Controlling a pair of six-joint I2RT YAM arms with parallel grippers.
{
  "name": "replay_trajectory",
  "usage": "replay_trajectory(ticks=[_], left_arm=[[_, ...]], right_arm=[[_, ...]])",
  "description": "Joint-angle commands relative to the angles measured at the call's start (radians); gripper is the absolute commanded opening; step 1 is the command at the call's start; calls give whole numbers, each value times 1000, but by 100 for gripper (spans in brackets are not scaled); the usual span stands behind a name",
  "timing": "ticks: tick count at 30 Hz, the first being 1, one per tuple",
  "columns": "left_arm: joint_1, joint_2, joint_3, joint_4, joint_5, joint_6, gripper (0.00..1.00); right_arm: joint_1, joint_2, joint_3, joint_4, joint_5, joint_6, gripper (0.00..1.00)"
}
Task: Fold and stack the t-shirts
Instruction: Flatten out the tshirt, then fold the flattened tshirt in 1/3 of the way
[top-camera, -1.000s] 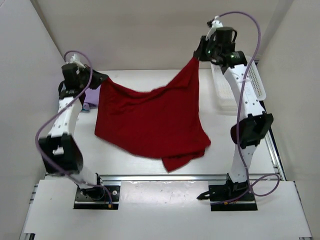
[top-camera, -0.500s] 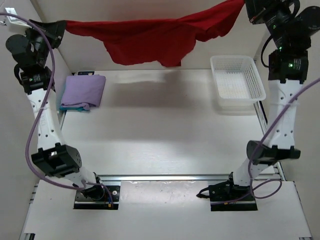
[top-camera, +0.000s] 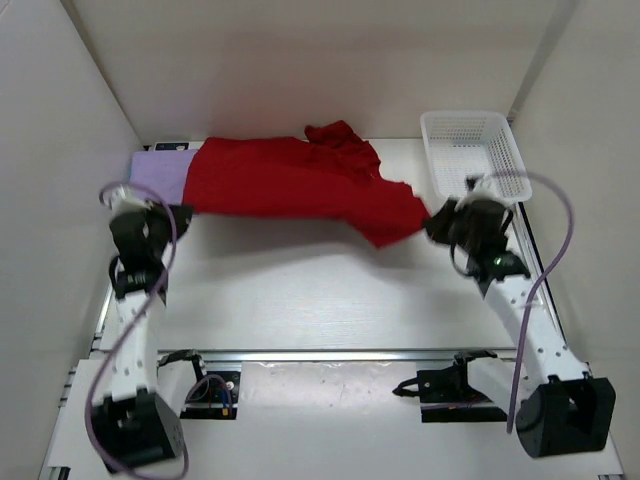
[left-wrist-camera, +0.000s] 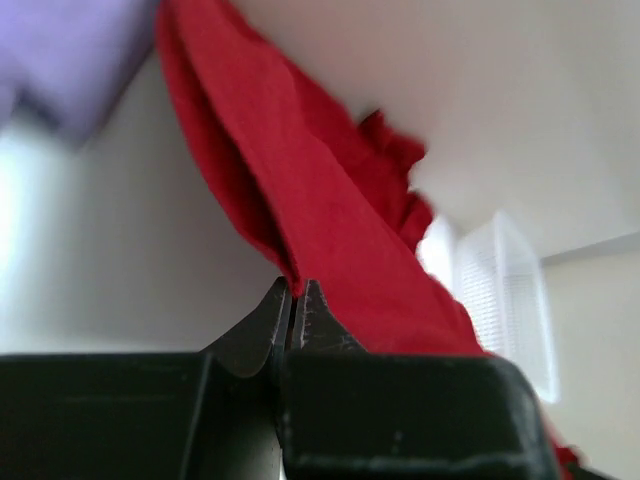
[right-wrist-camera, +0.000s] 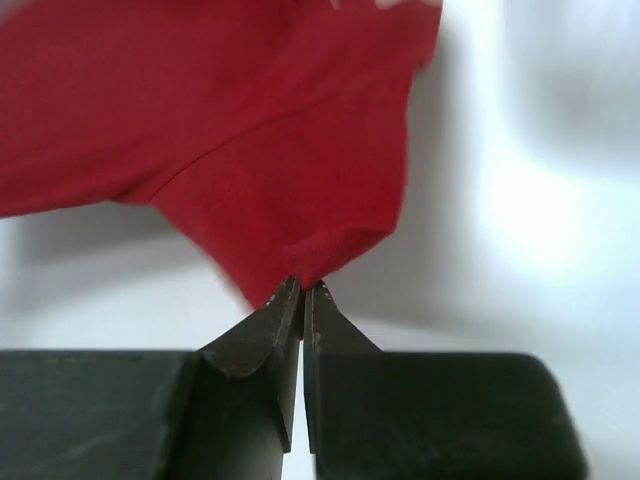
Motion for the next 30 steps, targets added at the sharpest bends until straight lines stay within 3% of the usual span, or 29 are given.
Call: replay_trajectory(ticks=[1, 5, 9, 11, 16, 19, 23, 25, 27, 29, 30], left_arm=[[8, -215, -250, -24, -76, 48, 0], [51, -340, -473, -76, 46, 47, 0], [84, -406, -527, -175, 132, 90, 0], [85, -424, -510, -238, 152, 125, 0], [28, -448, -486, -353, 154, 157, 0], [44, -406, -453, -308, 154, 142, 0], [59, -238, -414, -147, 165, 64, 0], [82, -167, -391, -86, 178, 24, 0], [80, -112, -348, -30, 171, -13, 0], [84, -35, -318, -7, 148, -28, 0], [82, -21, -291, -1, 123, -25, 0]], right_arm=[[58, -157, -254, 50, 81, 115, 0], [87, -278, -437, -17, 3, 212, 0], [34, -514, -535, -172, -123, 276, 0], [56, -604, -508, -298, -100, 287, 0], [320, -789, -471, -461, 117, 429, 0], [467, -736, -402, -481, 327, 423, 0], [558, -476, -299, -324, 457, 307, 0], [462, -348, -246, -244, 369, 226, 0], [221, -219, -227, -129, 188, 172, 0], [80, -129, -228, 5, -15, 172, 0], [46, -72, -218, 23, -14, 164, 0]])
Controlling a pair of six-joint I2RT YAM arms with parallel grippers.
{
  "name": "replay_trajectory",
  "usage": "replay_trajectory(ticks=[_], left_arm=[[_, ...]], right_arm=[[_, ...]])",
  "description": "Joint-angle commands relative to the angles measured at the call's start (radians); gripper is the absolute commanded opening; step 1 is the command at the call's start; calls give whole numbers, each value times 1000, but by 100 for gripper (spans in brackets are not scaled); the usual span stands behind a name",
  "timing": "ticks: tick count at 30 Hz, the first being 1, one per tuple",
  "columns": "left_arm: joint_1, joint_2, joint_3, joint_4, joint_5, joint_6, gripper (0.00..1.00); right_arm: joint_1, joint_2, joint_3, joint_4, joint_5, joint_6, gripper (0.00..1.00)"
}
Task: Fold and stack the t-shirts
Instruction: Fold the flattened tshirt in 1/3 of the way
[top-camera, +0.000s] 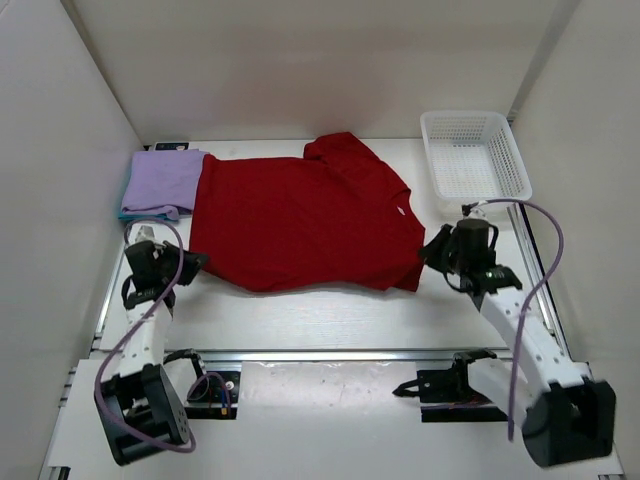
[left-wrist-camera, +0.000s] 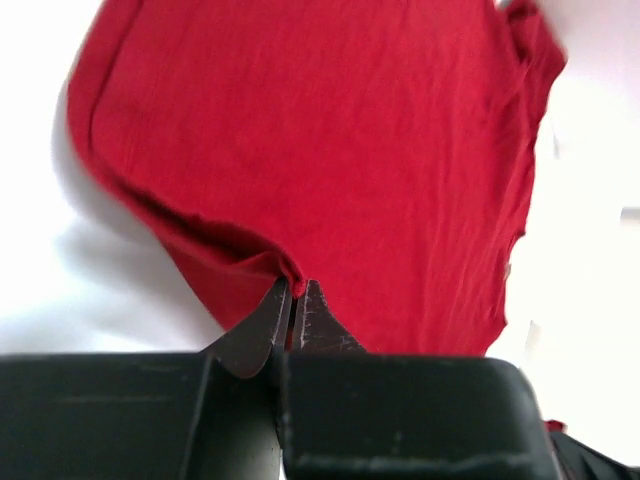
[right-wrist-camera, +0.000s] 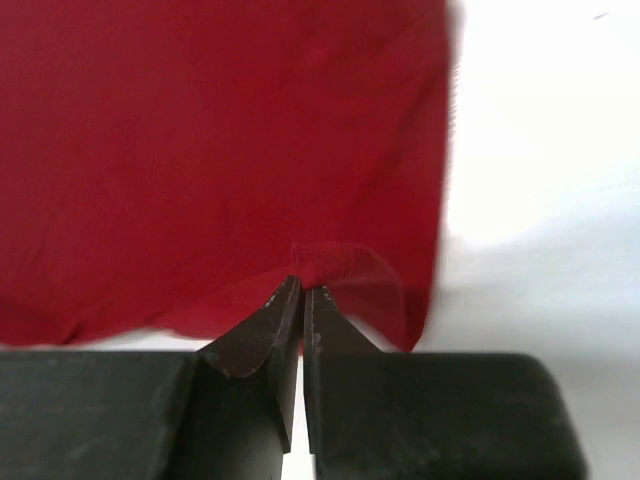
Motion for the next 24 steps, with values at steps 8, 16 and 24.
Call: replay_trajectory(ticks=[8, 16, 24], left_arm=[[12, 287, 194, 176, -65, -41, 0], [12, 476, 260, 248, -88, -80, 0], [32, 624, 342, 316, -62, -123, 0]], right_arm=[[-160, 455, 240, 297, -153, -104, 1], [-168, 714, 509, 274, -144, -161, 0], [-166, 986, 801, 194, -154, -224, 0]])
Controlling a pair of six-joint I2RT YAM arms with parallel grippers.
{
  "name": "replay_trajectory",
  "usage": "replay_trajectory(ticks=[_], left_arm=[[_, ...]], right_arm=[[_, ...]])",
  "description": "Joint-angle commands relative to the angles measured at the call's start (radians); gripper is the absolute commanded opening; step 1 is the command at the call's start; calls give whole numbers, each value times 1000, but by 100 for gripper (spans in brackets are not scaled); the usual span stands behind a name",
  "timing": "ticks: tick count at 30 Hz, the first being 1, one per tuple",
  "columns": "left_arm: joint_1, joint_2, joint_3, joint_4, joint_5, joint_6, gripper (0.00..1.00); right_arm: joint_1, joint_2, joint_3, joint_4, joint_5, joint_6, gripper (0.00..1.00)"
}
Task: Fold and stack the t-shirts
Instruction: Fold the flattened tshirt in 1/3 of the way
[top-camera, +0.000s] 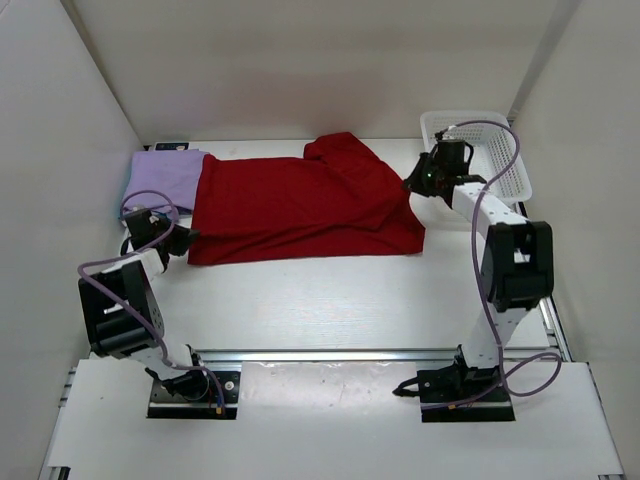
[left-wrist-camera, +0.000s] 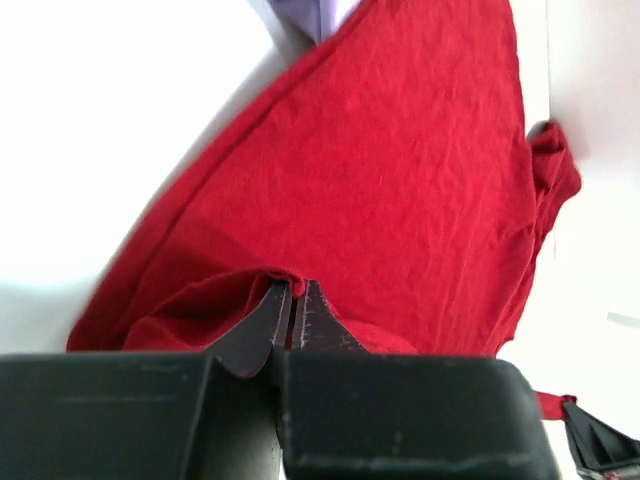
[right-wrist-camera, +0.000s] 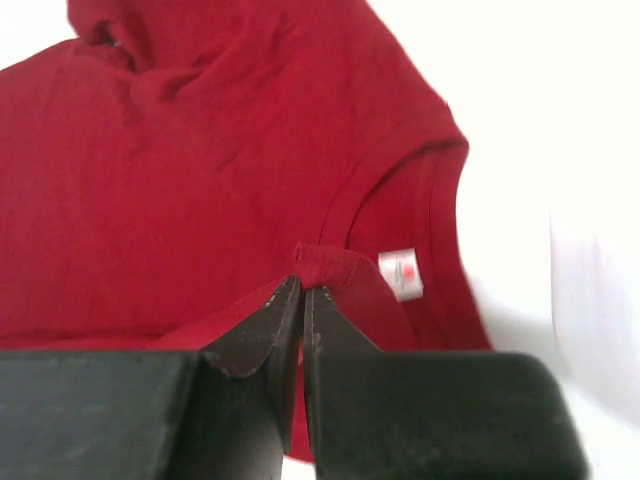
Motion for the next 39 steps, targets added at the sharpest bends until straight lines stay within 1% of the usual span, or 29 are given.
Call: replay_trajectory(ticks=[1, 3, 4, 6, 7, 8, 9, 10, 11, 12, 13, 14, 16, 17, 18, 19, 20, 21, 22, 23, 25, 26, 28, 30, 32, 35, 37, 38, 39], left_arm=[[15, 25, 50, 82, 19, -25, 0], [12, 35, 64, 119, 20, -34, 5], [9, 41, 75, 116, 14, -28, 6], [0, 64, 110, 101, 13, -11, 11], [2, 85, 130, 99, 22, -6, 15], [0, 97, 135, 99, 31, -9, 22], [8, 105, 136, 100, 45, -8, 34], [8, 108, 135, 102, 65, -9, 43], [23, 93, 132, 110, 66, -15, 66], [32, 61, 113, 123, 72, -22, 71], [41, 44, 84, 127, 63, -23, 70], [44, -5, 69, 134, 56, -23, 67], [37, -98, -3, 131, 25, -19, 55], [37, -120, -34, 125, 11, -5, 51], [17, -155, -68, 116, 5, 3, 45], [-7, -183, -83, 110, -9, 6, 40], [-17, -189, -117, 111, -25, 14, 38], [-34, -197, -146, 111, -36, 15, 32], [-41, -194, -157, 114, -30, 17, 31], [-46, -186, -178, 117, -20, 21, 31], [-29, -151, -197, 125, 3, 34, 34], [-31, -142, -200, 122, 16, 41, 34], [-20, -128, -206, 117, 23, 37, 28], [-15, -135, -220, 128, 34, 34, 20], [-29, -148, -217, 114, 7, 47, 21], [-38, -130, -214, 107, -4, 57, 26], [-32, -90, -201, 114, 6, 44, 27], [-26, -71, -200, 114, 10, 43, 26], [-21, -51, -197, 116, 22, 38, 25]], right_arm=[[3, 82, 116, -23, 6, -52, 0], [13, 120, 188, -49, 6, -69, 0], [22, 142, 205, -70, 12, -69, 0], [36, 159, 237, -84, 9, -75, 1], [32, 168, 240, -86, 9, -75, 6], [29, 159, 243, -84, 15, -73, 12], [32, 144, 240, -86, 18, -76, 16], [36, 125, 221, -86, 23, -78, 22], [35, 119, 216, -84, 35, -77, 27], [30, 86, 187, -81, 44, -69, 28], [24, 32, 141, -75, 46, -67, 29], [30, 10, 106, -54, 50, -57, 28], [6, -130, -87, 41, 52, -6, 16], [1, -204, -211, 73, 49, 20, 4], [-1, -271, -270, 133, 53, 29, 0], [-8, -301, -372, 165, 58, 48, 0], [-17, -342, -455, 189, 63, 60, 0], [-22, -358, -493, 213, 54, 59, 1], [-37, -387, -555, 232, 49, 63, 2], [-51, -392, -598, 235, 52, 60, 5], [-66, -404, -646, 250, 26, 59, 21], [-77, -406, -665, 262, 11, 62, 23], [-70, -396, -682, 265, 18, 60, 31], [-51, -380, -695, 278, 29, 49, 33], [-56, -373, -709, 290, 29, 54, 35], [-77, -340, -714, 328, -3, 72, 36], [-77, -282, -685, 333, -6, 68, 37], [-77, -275, -677, 339, -14, 74, 36], [-102, -245, -665, 345, -25, 80, 36]])
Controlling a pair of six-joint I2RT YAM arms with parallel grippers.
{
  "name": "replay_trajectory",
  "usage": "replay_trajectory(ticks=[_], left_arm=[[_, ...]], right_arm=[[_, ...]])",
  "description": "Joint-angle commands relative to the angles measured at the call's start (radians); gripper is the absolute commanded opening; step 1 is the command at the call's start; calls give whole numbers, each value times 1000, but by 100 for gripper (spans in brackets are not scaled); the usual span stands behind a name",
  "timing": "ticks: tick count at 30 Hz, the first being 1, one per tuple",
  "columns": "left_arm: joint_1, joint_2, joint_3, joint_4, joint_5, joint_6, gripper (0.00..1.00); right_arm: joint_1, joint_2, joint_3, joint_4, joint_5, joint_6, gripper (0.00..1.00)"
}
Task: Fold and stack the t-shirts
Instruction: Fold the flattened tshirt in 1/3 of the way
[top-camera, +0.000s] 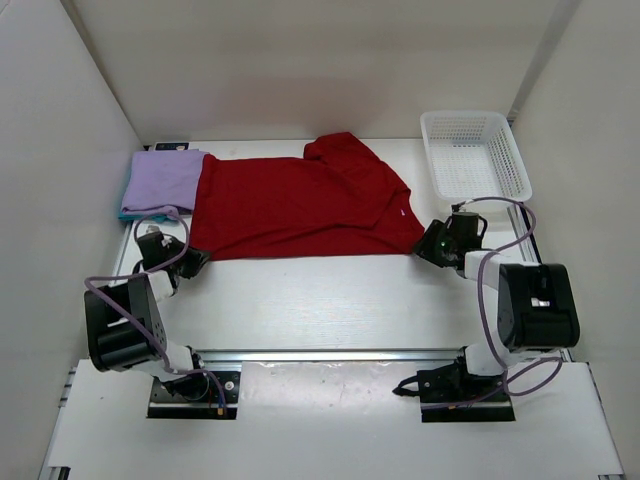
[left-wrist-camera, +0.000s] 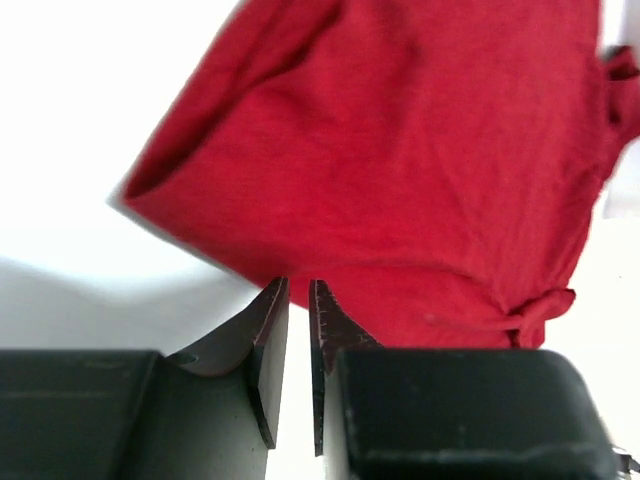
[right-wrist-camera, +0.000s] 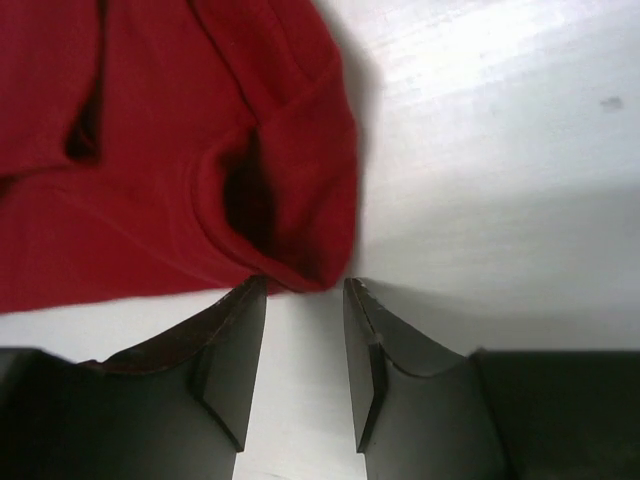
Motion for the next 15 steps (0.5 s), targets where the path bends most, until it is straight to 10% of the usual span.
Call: replay_trajectory(ticks=[1, 4, 8, 15], left_arm=[[15, 40, 22, 15, 6, 4, 24], [12, 54, 28, 15, -13, -4, 28], [7, 33, 33, 22, -8, -15, 29], [-65, -33, 68, 2, -36, -21, 28]], right_arm=[[-31, 74, 57, 79, -26, 17, 36], [-30, 126, 88, 104, -28, 18, 35], [-51, 163, 97, 99, -40, 53, 0], [-77, -109, -135, 49, 1, 106, 0]])
